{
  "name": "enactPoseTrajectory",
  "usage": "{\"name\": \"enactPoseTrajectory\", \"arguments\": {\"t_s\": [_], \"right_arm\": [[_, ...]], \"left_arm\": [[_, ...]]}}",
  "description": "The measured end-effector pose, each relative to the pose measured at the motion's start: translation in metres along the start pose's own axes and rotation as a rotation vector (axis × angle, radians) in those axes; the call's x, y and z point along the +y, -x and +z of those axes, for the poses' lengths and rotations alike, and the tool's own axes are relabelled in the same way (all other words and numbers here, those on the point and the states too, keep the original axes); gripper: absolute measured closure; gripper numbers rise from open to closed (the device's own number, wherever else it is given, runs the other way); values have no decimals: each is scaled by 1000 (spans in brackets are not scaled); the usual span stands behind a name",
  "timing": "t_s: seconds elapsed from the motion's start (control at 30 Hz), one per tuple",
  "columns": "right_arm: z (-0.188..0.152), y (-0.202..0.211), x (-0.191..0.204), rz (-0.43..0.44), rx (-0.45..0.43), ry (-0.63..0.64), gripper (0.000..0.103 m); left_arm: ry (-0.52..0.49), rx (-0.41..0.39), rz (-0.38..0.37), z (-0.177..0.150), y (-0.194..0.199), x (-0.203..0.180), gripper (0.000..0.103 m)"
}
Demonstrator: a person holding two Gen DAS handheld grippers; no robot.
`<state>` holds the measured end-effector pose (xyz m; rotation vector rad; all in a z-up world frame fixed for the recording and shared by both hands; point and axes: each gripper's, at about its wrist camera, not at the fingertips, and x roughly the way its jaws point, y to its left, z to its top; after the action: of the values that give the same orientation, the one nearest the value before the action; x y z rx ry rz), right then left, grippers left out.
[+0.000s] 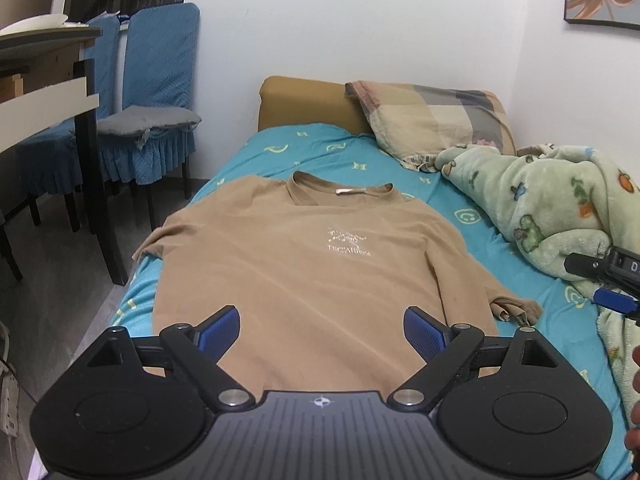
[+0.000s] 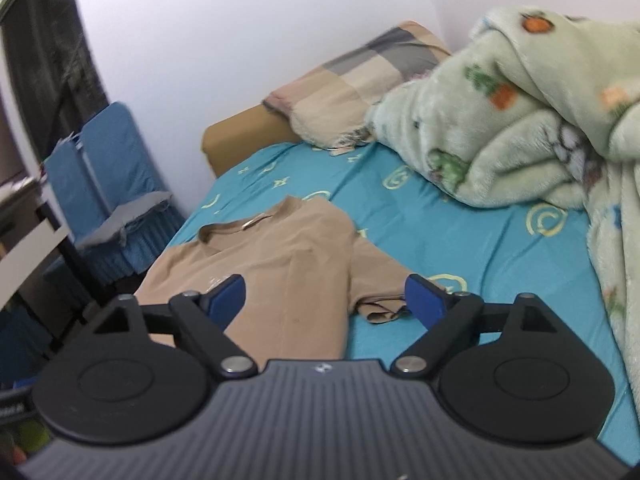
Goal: Fold clothes
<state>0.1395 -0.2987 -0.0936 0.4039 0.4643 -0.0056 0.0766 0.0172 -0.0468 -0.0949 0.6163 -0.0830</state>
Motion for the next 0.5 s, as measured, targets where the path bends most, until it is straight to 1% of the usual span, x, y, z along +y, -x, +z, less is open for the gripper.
{"name": "enactPoseTrajectory", "arguments": {"t_s": [0.03, 0.2, 0.3, 0.43, 0.47, 0.5], "right_arm": [[2, -4, -7, -3, 0, -31, 15], [11, -35, -56, -20, -3, -261, 15], [11, -63, -85, -43, 35, -366, 15], [1, -99, -112, -82, 70, -447, 15], [-2, -108, -116, -78, 80, -458, 16], [-5, -118, -118, -77, 92, -460, 21]], "left_arm": [[3, 1, -4, 0, 0, -1, 12], [-5, 5, -21, -3, -4, -9, 11], [-17, 17, -37, -9, -11, -13, 11], [-3, 48, -56, -12, -28, -15, 11], [5, 52, -64, -12, -32, -15, 11], [14, 54, -74, -11, -37, -15, 11]]}}
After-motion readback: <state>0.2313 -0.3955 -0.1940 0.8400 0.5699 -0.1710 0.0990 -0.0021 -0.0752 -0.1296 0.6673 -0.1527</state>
